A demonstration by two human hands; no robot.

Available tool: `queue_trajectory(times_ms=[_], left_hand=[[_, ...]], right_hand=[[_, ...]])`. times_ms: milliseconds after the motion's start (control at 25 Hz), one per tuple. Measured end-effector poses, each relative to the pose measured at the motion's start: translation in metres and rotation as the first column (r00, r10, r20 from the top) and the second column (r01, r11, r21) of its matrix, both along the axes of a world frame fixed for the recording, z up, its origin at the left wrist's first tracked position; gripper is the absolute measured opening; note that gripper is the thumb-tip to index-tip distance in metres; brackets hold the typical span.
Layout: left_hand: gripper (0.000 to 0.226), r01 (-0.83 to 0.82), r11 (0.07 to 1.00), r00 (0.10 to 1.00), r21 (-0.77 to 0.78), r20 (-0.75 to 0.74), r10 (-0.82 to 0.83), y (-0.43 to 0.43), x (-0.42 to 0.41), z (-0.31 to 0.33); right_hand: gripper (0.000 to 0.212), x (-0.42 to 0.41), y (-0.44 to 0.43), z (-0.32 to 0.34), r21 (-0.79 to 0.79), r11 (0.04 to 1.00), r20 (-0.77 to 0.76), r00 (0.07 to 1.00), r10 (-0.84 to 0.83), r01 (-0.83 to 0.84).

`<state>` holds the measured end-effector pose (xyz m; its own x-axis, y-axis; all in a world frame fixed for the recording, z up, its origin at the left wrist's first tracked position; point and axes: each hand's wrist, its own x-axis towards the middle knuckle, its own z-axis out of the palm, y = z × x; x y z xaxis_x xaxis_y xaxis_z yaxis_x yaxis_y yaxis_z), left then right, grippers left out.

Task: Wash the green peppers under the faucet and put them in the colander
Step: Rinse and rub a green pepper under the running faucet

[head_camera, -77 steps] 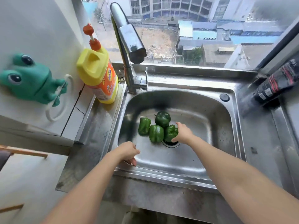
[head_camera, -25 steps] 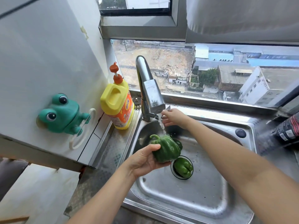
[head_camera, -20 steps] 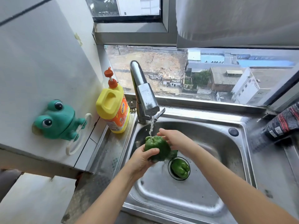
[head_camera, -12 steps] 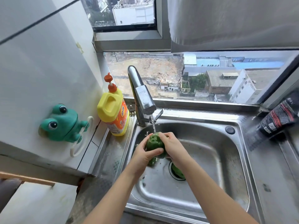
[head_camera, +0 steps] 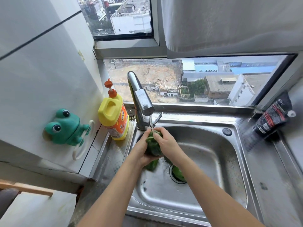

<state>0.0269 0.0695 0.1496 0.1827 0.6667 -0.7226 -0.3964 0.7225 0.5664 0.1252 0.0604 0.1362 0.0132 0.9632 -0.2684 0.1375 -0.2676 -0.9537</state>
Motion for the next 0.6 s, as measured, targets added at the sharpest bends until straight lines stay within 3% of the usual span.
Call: queue_trajectory(times_ms=[120, 240, 360, 440, 520, 600], left_hand=[[0.039, -0.005, 0.999, 0.994, 0.037, -0.111, 0.009, -0.003, 0.012, -0.001], [0.038, -0.031, 0.996, 0.989, 0.078, -0.141, 0.041, 0.000, 0.014, 0.003], [0.036, 0.043, 0.998, 0.991, 0.035, -0.126, -0.038, 0.013, 0.005, 0.014], [0.039, 0.117, 0.993, 0.978, -0.011, -0.173, -0.117, 0.017, 0.001, 0.017], [0.038, 0.133, 0.990, 0.972, -0.038, -0.188, -0.138, 0.015, 0.000, 0.015], [0.034, 0.110, 0.993, 0.984, -0.041, -0.137, -0.115, 0.012, 0.001, 0.015]], right_hand=[[0.019, 0.002, 0.001, 0.009, 0.004, 0.989, -0.028, 0.988, -0.149, 0.149], [0.013, 0.013, 0.008, 0.019, -0.003, 0.999, 0.022, 0.999, 0.040, -0.040], [0.029, 0.024, 0.006, 0.018, 0.003, 0.967, -0.271, 0.931, 0.244, -0.253], [0.041, 0.033, 0.005, 0.015, 0.000, 0.942, -0.363, 0.878, 0.313, -0.336], [0.051, 0.036, 0.005, 0.017, -0.027, 0.925, -0.273, 0.893, 0.357, -0.378], [0.050, 0.029, 0.003, 0.023, -0.049, 0.948, -0.118, 0.945, 0.306, -0.314]])
